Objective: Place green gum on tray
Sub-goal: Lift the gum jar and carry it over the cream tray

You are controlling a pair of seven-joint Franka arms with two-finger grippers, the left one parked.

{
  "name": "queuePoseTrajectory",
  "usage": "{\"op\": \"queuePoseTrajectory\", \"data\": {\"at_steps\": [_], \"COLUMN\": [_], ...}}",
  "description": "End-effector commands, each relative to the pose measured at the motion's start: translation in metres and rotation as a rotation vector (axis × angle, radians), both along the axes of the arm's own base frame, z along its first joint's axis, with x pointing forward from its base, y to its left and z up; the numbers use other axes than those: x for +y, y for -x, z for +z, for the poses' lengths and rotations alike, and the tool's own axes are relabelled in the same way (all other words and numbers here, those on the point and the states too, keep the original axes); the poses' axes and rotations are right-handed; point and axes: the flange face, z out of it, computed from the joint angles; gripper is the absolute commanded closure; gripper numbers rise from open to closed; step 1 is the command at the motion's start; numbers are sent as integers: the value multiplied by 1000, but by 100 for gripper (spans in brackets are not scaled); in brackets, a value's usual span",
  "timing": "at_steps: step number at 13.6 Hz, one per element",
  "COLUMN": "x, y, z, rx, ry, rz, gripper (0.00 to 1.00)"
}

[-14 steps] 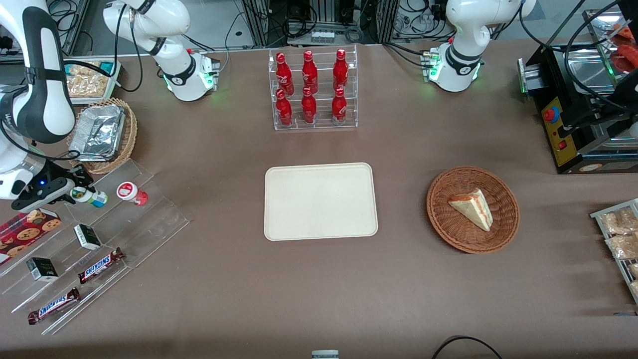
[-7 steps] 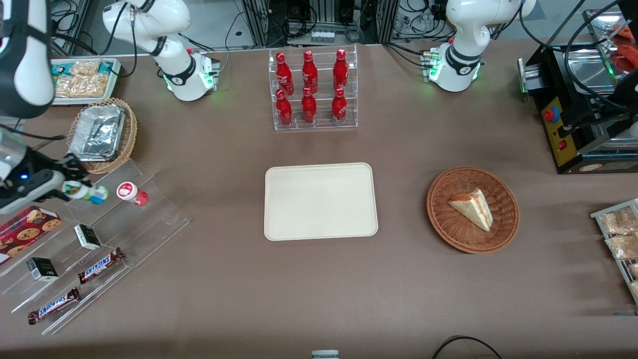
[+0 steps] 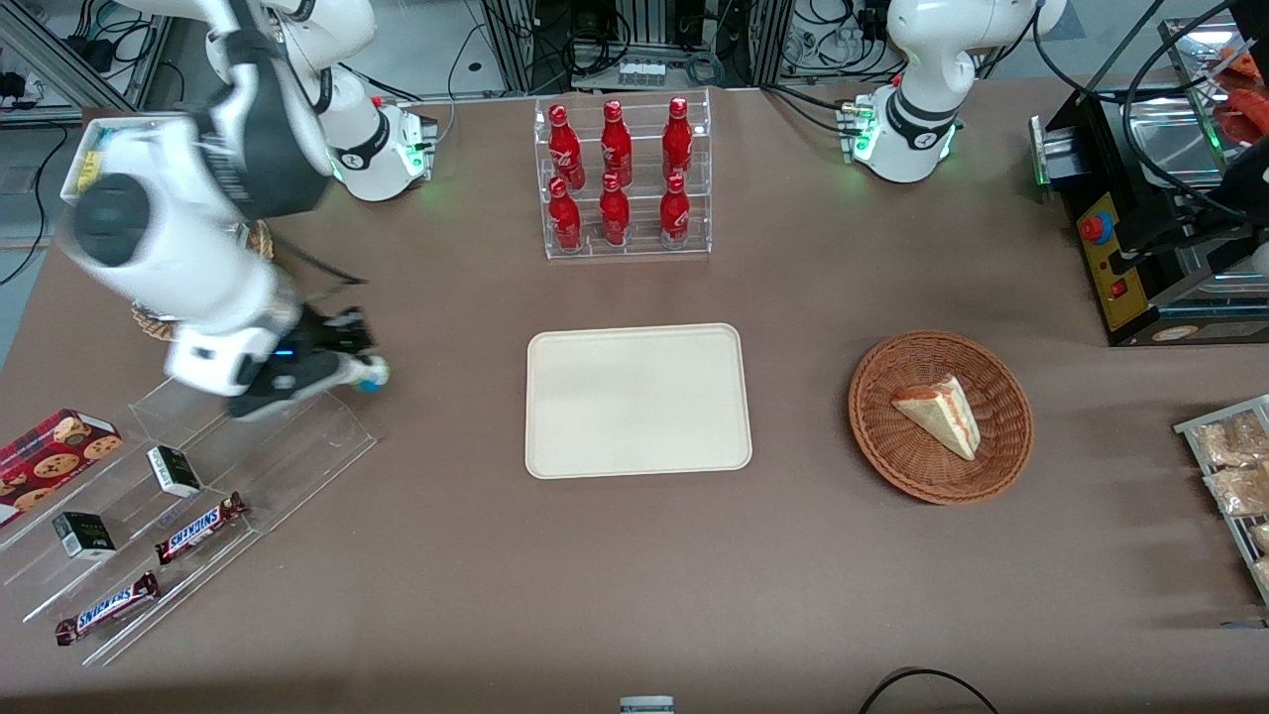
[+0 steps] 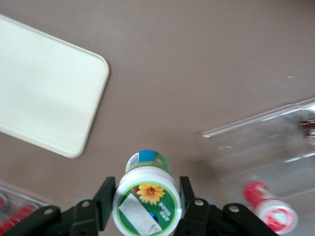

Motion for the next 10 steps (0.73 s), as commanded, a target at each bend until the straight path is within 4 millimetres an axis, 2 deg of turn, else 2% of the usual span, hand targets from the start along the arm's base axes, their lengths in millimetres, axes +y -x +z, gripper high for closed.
{"op": "queuePoseTrajectory", "data": {"at_steps": [1, 5, 6, 8, 10], "x": [68, 185, 208, 244, 269], "y": [-5, 16, 21, 31, 39], "z": [-25, -90, -105, -133, -162], "rx": [-30, -103, -114, -131, -145], "ry": [8, 7, 9, 15, 20], "rz": [-108, -246, -276, -312, -337], "gripper": [100, 100, 100, 100, 100]}}
